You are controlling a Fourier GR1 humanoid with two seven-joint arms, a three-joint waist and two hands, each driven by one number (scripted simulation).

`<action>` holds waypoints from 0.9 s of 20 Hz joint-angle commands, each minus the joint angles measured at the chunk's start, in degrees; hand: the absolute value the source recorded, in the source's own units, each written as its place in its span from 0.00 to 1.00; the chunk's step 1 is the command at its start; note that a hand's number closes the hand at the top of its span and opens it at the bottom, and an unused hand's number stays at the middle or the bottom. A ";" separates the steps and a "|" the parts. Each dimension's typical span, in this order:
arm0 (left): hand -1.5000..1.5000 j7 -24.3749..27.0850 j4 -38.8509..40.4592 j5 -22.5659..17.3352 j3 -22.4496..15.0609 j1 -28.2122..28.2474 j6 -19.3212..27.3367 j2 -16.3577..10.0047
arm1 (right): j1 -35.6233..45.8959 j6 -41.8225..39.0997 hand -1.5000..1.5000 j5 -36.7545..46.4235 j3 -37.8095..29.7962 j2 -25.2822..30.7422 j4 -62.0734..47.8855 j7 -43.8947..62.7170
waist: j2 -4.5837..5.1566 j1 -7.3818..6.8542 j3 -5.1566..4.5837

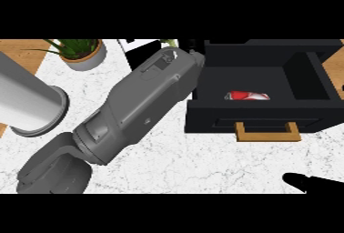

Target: Pick up the can, place it into the drawer and close the drawer

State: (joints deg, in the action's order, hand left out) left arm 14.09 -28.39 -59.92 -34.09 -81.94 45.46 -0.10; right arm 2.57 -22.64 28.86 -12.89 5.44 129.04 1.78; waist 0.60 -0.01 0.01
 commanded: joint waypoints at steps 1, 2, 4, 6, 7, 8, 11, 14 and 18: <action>0.00 -0.19 1.13 1.10 1.50 -0.76 -0.27 -0.35 | 4.99 5.63 0.00 12.03 6.89 -0.53 -7.20 -2.34 | -0.12 -0.49 0.00; 0.00 -0.47 0.96 1.79 0.88 1.00 -1.09 -0.97 | 5.23 7.17 0.00 13.63 8.19 -0.91 -9.16 -4.13 | -0.22 -0.61 0.01; 0.00 -1.16 -1.88 1.71 0.83 1.33 1.56 0.09 | 10.67 8.36 0.00 17.65 9.45 0.75 -14.90 -2.70 | -0.36 -1.53 -0.03; 0.00 -2.95 -1.46 2.29 0.96 1.51 -1.26 -3.36 | 15.21 9.43 0.00 19.29 9.08 2.05 -21.01 -3.09 | -0.22 -1.70 -0.02; 0.00 -2.15 -2.94 2.90 0.22 3.64 -0.66 -2.91 | 15.40 11.18 0.00 22.11 11.45 1.30 -23.32 -3.87 | -0.36 -2.17 -0.03; 0.00 -3.80 -2.82 3.31 0.48 1.99 -1.58 -5.27 | 17.46 9.38 0.00 22.31 12.01 2.22 -24.34 -2.71 | -0.42 -1.76 -0.04; 0.00 -5.69 -7.10 4.29 -0.16 4.42 1.20 -6.25 | 18.52 13.73 0.00 26.31 13.42 2.07 -32.18 -5.71 | -0.74 -2.20 -0.02; 0.00 -5.12 -8.69 4.75 0.03 6.15 -0.34 -6.93 | 21.15 16.71 0.00 32.87 17.13 3.03 -38.82 -6.89 | -0.60 -2.32 -0.03; 0.00 -9.43 -12.54 6.19 -0.75 6.19 3.74 -8.18 | 26.86 21.56 0.00 35.85 15.03 3.40 -50.62 -7.31 | -0.71 -2.44 0.01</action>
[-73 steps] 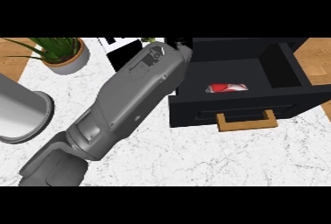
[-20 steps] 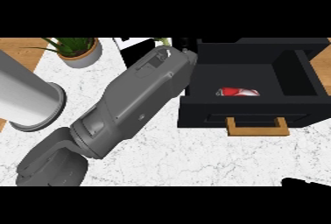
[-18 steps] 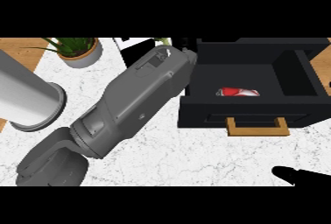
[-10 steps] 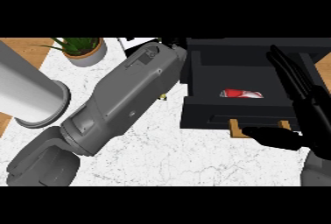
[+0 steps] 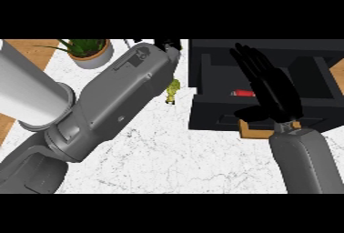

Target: Pick up the can, place it into the drawer and close the drawer

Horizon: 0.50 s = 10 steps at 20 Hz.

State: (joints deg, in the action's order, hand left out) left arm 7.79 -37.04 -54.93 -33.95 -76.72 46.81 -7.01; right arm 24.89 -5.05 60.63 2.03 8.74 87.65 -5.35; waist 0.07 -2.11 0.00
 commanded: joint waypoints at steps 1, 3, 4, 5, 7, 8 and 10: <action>0.00 -2.87 -3.27 1.56 0.02 0.43 1.20 -3.28 | 6.91 5.81 0.00 5.65 0.59 -1.69 -11.91 1.59 | 0.01 -0.15 0.01; 0.00 -2.52 -4.61 2.43 -0.10 2.88 0.30 -5.10 | 7.81 10.04 0.00 6.07 -0.29 -2.00 -18.69 -0.85 | 0.19 -0.32 0.03; 0.00 -4.12 -5.71 2.08 0.37 2.91 -0.89 -7.17 | 7.41 11.99 0.00 6.56 -0.84 -2.11 -21.39 -1.12 | 0.18 -0.44 0.03; 0.00 -3.93 -5.96 2.39 0.81 3.38 -0.57 -6.46 | 8.40 13.52 0.00 8.30 0.07 -2.36 -23.75 -1.23 | 0.20 0.06 0.03; 0.00 -6.87 -11.78 3.19 -0.71 5.43 2.04 -8.48 | 9.71 14.96 0.00 9.35 -0.75 -2.89 -27.50 0.49 | -0.26 -0.80 0.02; 0.00 -4.98 -10.49 4.06 0.02 6.54 1.50 -8.07 | 10.40 17.54 0.00 9.68 -1.31 -2.68 -30.18 -0.63 | 0.04 0.07 0.03; 0.00 -6.66 -12.96 4.19 0.14 6.99 1.33 -9.50 | 13.93 21.08 0.00 11.08 -2.52 -2.22 -36.14 -0.87 | 0.14 -0.39 0.04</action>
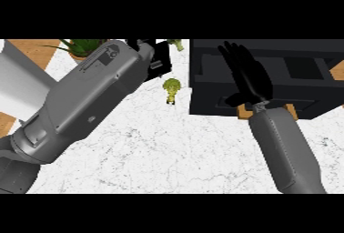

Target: Pick up the can, place it into the drawer and close the drawer

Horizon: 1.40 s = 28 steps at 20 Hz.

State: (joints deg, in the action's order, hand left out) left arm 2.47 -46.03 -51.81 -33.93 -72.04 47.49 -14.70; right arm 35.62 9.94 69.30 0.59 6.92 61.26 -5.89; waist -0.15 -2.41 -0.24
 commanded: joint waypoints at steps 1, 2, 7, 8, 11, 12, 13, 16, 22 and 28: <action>0.00 -0.93 -3.47 1.49 0.32 2.47 0.70 -1.33 | 6.47 5.89 0.00 2.18 -2.25 0.17 -12.96 -0.39 | 0.54 -0.03 0.29; 0.00 -2.34 -5.08 0.69 0.95 2.86 0.36 -2.75 | 4.04 9.56 0.00 2.20 -3.11 1.61 -14.93 -2.69 | 0.58 -0.43 0.31; 0.00 -4.07 -7.82 2.67 0.13 3.54 -0.59 -5.60 | 10.00 17.62 0.00 3.71 -5.18 0.54 -24.22 -2.30 | 0.94 -1.16 0.35; 0.00 -3.73 -7.87 1.99 1.32 3.04 -0.63 -4.70 | 9.94 18.89 0.00 3.60 -6.13 1.53 -26.29 -2.81 | 1.26 -1.29 0.37; 0.00 -5.61 -10.07 3.27 0.28 3.23 2.21 -4.56 | 11.11 23.37 0.00 4.21 -6.69 0.16 -29.81 -2.67 | 1.18 -1.18 0.39; 0.00 -5.83 -11.51 3.26 0.46 4.65 0.99 -6.03 | 15.18 22.41 0.00 3.99 -7.57 0.71 -31.06 -1.96 | 1.10 -1.58 0.35; 0.00 -4.98 -9.60 3.23 1.46 5.05 0.20 -6.22 | 13.77 24.85 0.00 4.85 -7.40 0.11 -32.20 -1.47 | 1.36 -1.05 0.35; 0.00 -5.54 -11.09 3.93 1.39 5.39 0.02 -6.81 | 18.97 25.99 0.00 5.84 -8.37 0.18 -35.81 0.61 | 1.49 -1.63 0.35; 0.00 -7.41 -13.65 4.85 1.08 6.81 -0.98 -8.47 | 24.42 30.00 0.00 5.74 -10.37 1.57 -42.51 -0.33 | 1.83 -2.39 0.37; 0.00 -10.78 -19.26 5.25 1.11 7.79 -0.34 -11.59 | 28.88 30.48 0.00 6.28 -11.50 4.44 -46.35 1.21 | 1.66 -3.49 0.37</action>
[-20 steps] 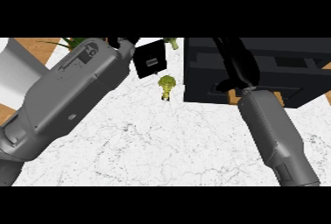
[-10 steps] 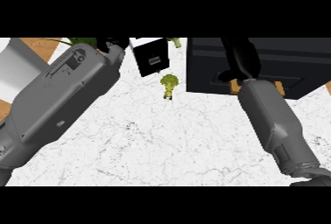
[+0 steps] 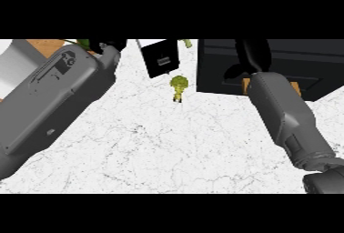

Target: Pick up the can, place it into the drawer and close the drawer

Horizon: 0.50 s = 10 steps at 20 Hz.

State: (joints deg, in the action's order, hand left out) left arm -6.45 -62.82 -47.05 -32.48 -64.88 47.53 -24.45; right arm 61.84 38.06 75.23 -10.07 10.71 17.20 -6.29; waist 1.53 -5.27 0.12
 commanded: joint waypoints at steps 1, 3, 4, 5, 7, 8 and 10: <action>0.00 -1.28 -2.11 0.90 -0.24 0.49 0.37 -1.46 | 4.40 0.55 0.00 0.40 -0.99 2.65 -2.83 1.08 | 0.29 -0.99 0.01; 0.00 -2.01 -2.49 1.08 -0.62 0.17 0.82 -0.83 | 5.99 0.85 0.00 0.84 -1.01 2.22 -3.63 2.83 | 0.57 -1.41 0.02; 0.00 -4.11 -4.58 0.31 -0.22 0.43 0.26 -2.82 | 7.99 -2.54 0.00 0.45 -1.42 4.29 -4.00 2.70 | -0.06 -1.43 -0.03; 0.00 -1.57 -3.08 1.70 -0.62 1.43 0.50 -1.98 | 8.13 -1.33 0.00 0.40 -1.38 3.06 -4.22 2.16 | 0.51 -1.27 -0.01; 0.00 -2.68 -5.78 1.11 -0.42 3.13 1.11 -2.07 | 7.20 -0.77 0.00 0.15 -1.73 3.09 -5.16 1.77 | 0.12 -1.23 -0.02; 0.00 -3.25 -4.85 1.07 0.08 1.72 0.89 -2.45 | 7.88 -1.92 0.00 -1.29 -2.96 4.94 -5.05 -0.68 | 0.49 -1.20 0.05; 0.00 -2.52 -6.00 1.23 0.19 3.25 -0.59 -3.21 | 8.36 -4.93 0.00 -2.99 -3.90 3.12 -6.29 -4.61 | 0.60 -1.49 0.04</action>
State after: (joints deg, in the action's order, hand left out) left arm -8.56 -67.23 -45.90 -32.56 -62.82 47.88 -26.60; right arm 66.94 34.65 74.70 -11.61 12.13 11.04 -8.36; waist 2.35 -6.35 0.43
